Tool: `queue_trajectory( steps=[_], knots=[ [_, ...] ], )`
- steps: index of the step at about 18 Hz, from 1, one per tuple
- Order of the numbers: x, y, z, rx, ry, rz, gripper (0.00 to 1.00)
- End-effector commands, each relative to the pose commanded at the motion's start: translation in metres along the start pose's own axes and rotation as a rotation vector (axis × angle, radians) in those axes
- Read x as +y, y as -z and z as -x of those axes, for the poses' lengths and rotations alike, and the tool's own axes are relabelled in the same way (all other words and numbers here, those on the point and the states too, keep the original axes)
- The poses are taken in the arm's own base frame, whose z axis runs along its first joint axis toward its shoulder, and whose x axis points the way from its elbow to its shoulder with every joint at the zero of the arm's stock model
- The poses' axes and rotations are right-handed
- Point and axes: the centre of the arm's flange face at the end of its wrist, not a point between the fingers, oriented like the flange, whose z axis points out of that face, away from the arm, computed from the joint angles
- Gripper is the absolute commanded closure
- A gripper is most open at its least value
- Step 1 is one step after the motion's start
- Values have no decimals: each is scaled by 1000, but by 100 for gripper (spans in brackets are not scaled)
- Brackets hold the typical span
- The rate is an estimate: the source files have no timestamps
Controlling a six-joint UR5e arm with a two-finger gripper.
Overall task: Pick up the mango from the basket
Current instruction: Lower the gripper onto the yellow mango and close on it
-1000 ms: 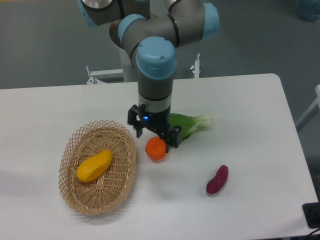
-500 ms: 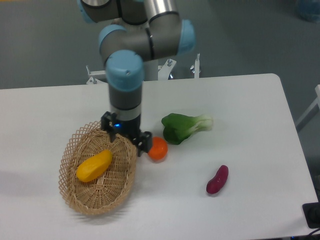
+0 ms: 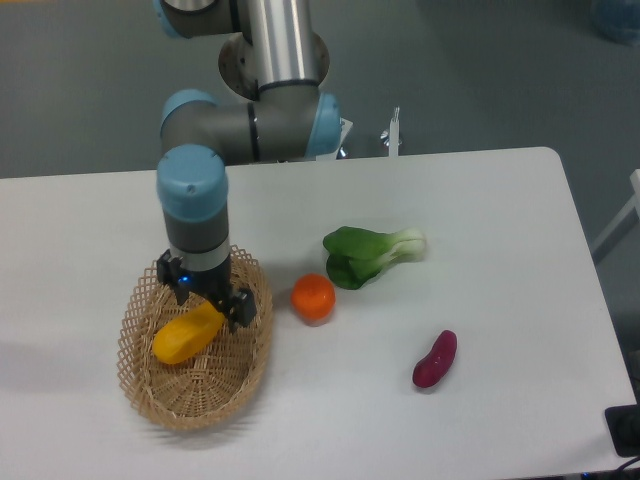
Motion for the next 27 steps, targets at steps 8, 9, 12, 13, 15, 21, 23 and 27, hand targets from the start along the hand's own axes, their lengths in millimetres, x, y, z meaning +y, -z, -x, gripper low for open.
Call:
queue_trajectory(
  steps=[8,9,12,13,15,21,23,27],
  knots=[
    [-9,-20,-22,9,-36,11,0],
    [-10,-24,-26,13,-43,16,0],
    [-13,-27,-30,9,-51,10,0],
    [-13,-29,-29,9,-50,10,0],
    [-14,-29,-28,-6,-39,10,0],
    [-15,-27,-28,-33,-3,17,48],
    [-15,-26,-28,-33,-1,17,52],
    [-15,-24,-28,-36,2,16,57]
  ],
)
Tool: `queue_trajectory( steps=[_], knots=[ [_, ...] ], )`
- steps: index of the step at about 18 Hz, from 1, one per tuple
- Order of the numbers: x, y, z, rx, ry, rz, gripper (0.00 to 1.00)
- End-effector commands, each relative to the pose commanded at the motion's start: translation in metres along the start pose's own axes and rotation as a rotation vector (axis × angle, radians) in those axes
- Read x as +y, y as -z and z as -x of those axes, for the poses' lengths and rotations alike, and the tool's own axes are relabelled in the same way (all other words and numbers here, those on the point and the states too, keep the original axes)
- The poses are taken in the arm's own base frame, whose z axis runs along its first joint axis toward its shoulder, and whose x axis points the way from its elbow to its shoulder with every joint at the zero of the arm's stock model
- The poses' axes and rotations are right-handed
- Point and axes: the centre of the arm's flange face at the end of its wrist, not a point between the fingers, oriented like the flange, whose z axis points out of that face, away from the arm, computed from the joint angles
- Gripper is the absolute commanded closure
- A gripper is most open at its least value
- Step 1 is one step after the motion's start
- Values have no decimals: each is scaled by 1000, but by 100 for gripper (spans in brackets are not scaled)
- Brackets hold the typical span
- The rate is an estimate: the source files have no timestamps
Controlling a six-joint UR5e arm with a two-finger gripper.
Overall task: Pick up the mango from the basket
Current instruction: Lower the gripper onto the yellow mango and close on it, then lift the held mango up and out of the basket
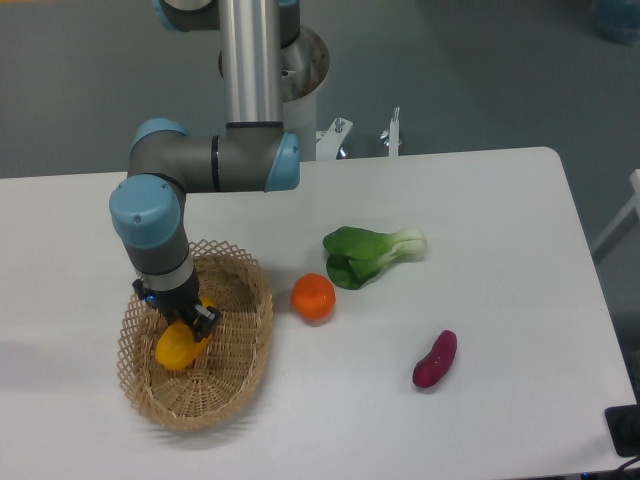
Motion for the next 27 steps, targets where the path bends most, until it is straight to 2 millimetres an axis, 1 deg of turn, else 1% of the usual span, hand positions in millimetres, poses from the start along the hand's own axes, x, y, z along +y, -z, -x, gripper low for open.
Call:
queue_trajectory(
  steps=[2,4,7,9,10,12,17,19,20,22,24,27],
  knots=[
    [0,0,0,0,14,0,60],
    [-1,2,1,-2,15,-4,60],
    [-4,14,4,-14,17,-24,60],
    [-7,25,12,-28,15,-42,59],
    [-4,33,25,-39,33,-54,58],
    [6,58,53,-61,70,-80,57],
    [38,83,109,-108,18,-91,56],
    [53,84,135,-112,14,-78,56],
    [61,89,149,-110,-2,-67,56],
    [73,100,173,-85,-25,-50,56],
    [86,117,200,-65,-29,-47,56],
    [100,137,227,-59,-66,-39,56]
  ],
)
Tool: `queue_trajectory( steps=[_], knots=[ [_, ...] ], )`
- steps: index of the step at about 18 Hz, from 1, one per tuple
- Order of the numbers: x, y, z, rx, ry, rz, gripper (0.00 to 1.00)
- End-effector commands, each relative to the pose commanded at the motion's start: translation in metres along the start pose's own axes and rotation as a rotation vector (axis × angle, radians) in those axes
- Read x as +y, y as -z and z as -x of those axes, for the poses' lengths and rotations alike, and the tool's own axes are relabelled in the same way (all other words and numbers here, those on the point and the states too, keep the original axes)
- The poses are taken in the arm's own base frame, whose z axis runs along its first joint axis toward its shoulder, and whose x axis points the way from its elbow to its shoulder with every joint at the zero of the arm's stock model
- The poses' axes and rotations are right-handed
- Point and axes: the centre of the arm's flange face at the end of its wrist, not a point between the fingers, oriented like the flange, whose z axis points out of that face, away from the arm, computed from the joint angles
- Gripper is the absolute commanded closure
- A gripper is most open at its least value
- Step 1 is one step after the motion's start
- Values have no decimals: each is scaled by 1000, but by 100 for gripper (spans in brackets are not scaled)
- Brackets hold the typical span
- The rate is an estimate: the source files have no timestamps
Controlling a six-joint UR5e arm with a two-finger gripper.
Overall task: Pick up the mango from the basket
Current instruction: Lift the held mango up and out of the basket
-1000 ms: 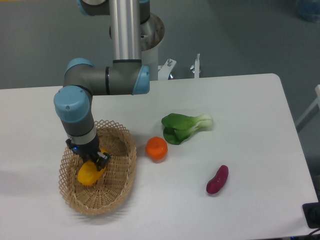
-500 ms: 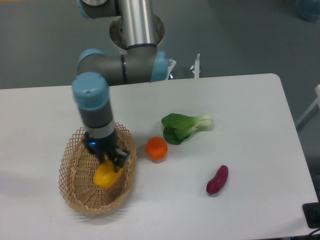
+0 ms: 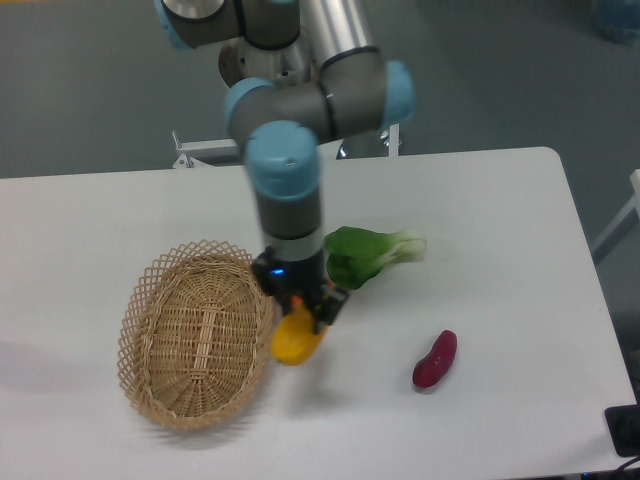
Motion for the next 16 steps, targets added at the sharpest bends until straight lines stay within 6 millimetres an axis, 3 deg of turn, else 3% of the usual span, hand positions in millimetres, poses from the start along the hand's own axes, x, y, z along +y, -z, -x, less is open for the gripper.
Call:
queue_trajectory(
  steps=[5,16],
  knots=[
    [18,4,20,3,-27,-9,56],
    [21,4,23,1,-24,-10,56]
  ],
)
